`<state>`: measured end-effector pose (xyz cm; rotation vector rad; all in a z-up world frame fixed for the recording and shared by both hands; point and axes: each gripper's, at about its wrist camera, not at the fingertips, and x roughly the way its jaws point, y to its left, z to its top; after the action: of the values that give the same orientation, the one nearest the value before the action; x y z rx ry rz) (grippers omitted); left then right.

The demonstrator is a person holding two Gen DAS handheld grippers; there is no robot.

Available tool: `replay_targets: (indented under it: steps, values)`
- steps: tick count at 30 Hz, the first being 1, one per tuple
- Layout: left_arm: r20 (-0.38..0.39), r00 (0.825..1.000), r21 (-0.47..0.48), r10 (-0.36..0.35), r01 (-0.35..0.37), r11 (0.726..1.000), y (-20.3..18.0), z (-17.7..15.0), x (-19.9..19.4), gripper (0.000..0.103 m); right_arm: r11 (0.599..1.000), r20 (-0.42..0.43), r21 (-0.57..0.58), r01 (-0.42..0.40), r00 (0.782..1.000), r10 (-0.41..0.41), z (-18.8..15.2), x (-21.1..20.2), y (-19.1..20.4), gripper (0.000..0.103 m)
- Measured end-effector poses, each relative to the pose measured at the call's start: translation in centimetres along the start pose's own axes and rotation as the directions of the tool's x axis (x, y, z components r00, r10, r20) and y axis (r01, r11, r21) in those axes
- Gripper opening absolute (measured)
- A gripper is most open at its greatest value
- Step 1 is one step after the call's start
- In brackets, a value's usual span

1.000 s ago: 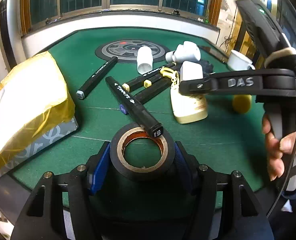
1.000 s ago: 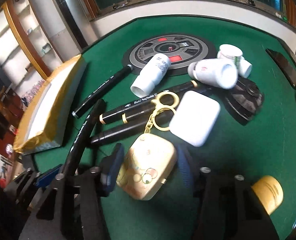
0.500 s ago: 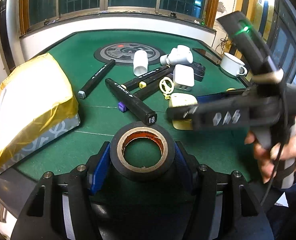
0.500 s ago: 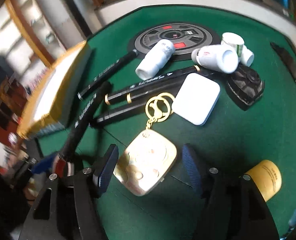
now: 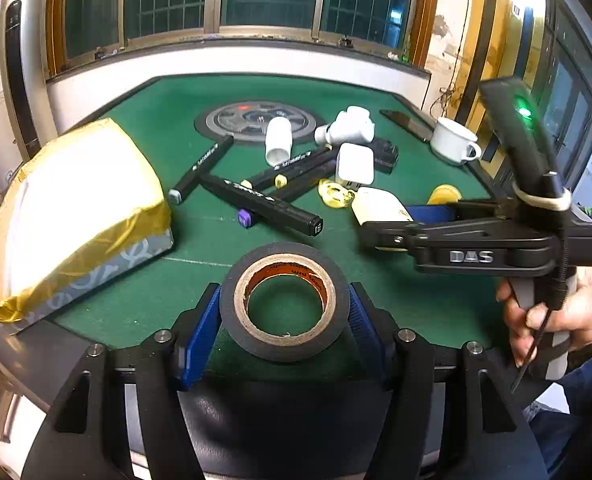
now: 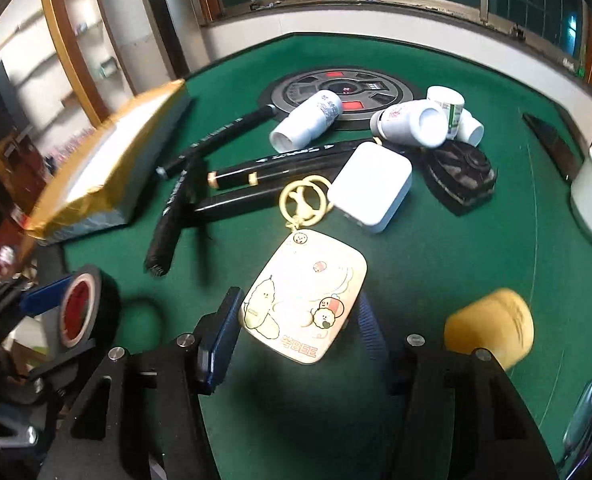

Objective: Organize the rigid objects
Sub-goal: 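Carry the case and tape into the tray and open both grippers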

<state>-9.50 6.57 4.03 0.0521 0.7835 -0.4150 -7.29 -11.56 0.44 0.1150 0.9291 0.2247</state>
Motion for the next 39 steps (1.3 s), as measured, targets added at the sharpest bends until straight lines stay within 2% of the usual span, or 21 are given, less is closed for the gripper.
replay_targets:
  steps: [2,7,11,12,13,17,22,26,28,29,30,31,36,38,39]
  values:
    - [0.021,1.0,-0.009,-0.005,0.005,1.0,0.2,0.3,-0.9,0.061,0.998,0.026,0.014,-0.055,0.998,0.055,-0.2,-1.3,0.1,0.052]
    - [0.076,0.997,-0.043,0.012,-0.009,0.999,1.1,1.2,-3.2,0.061,0.992,0.079,-0.003,-0.122,0.989,0.122,0.5,-4.7,1.3,0.052]
    - [0.12,0.992,-0.087,0.045,-0.034,0.996,3.2,2.6,-5.0,0.061,0.985,0.122,-0.065,-0.159,0.979,0.166,2.1,-7.6,3.6,0.045]
    - [0.124,0.991,-0.1,0.051,-0.038,0.994,3.9,2.8,-5.2,0.061,0.983,0.127,-0.077,-0.165,0.977,0.174,2.6,-7.8,4.0,0.033]
    - [0.123,0.991,-0.116,0.055,-0.041,0.992,4.7,3.2,-5.2,0.061,0.983,0.122,-0.102,-0.153,0.979,0.165,3.3,-7.8,4.9,0.017]
    - [0.096,0.994,-0.173,0.058,-0.041,0.984,7.2,3.7,-3.6,0.061,0.982,0.055,-0.144,-0.122,0.99,0.131,5.5,-4.6,6.5,0.016]
    - [0.076,0.996,-0.191,0.042,-0.026,0.981,8.0,2.8,-2.1,0.061,0.988,-0.025,-0.062,-0.138,0.99,0.137,5.8,0.7,4.5,0.015]
    - [0.083,0.995,-0.189,0.048,-0.031,0.982,8.2,2.9,-2.1,0.061,0.987,-0.073,-0.059,-0.148,0.987,0.144,5.1,0.9,4.4,0.016]
    - [0.087,0.995,-0.204,0.051,-0.032,0.978,8.5,2.9,-2.1,0.061,0.986,-0.049,-0.059,-0.159,0.987,0.156,4.6,-0.4,4.5,0.021]
    - [0.088,0.995,-0.207,0.051,-0.031,0.978,8.7,2.8,-2.3,0.061,0.988,-0.032,-0.082,-0.135,0.991,0.132,4.2,-1.1,4.8,0.027]
    - [0.091,0.995,-0.208,0.052,-0.032,0.978,8.7,2.8,-2.3,0.061,0.989,-0.028,-0.097,-0.115,0.993,0.112,3.9,-1.5,4.9,0.048]
    - [0.091,0.994,-0.207,0.052,-0.033,0.978,8.8,2.8,-2.4,0.061,0.988,-0.022,-0.108,-0.112,0.994,0.111,3.5,-1.9,5.0,0.064]
    - [0.082,0.995,-0.194,0.058,-0.041,0.98,8.6,2.6,-2.3,0.061,0.973,-0.025,-0.192,-0.125,0.992,0.122,1.6,-1.9,6.4,0.066]
    - [0.078,0.995,-0.193,0.059,-0.043,0.98,8.6,2.5,-2.2,0.061,0.972,-0.031,-0.211,-0.106,0.994,0.102,1.1,-1.1,7.0,0.064]
    - [0.074,0.995,-0.193,0.059,-0.044,0.98,8.6,2.4,-2.2,0.061,0.971,-0.043,-0.209,-0.115,0.993,0.109,0.9,-0.5,7.1,0.048]
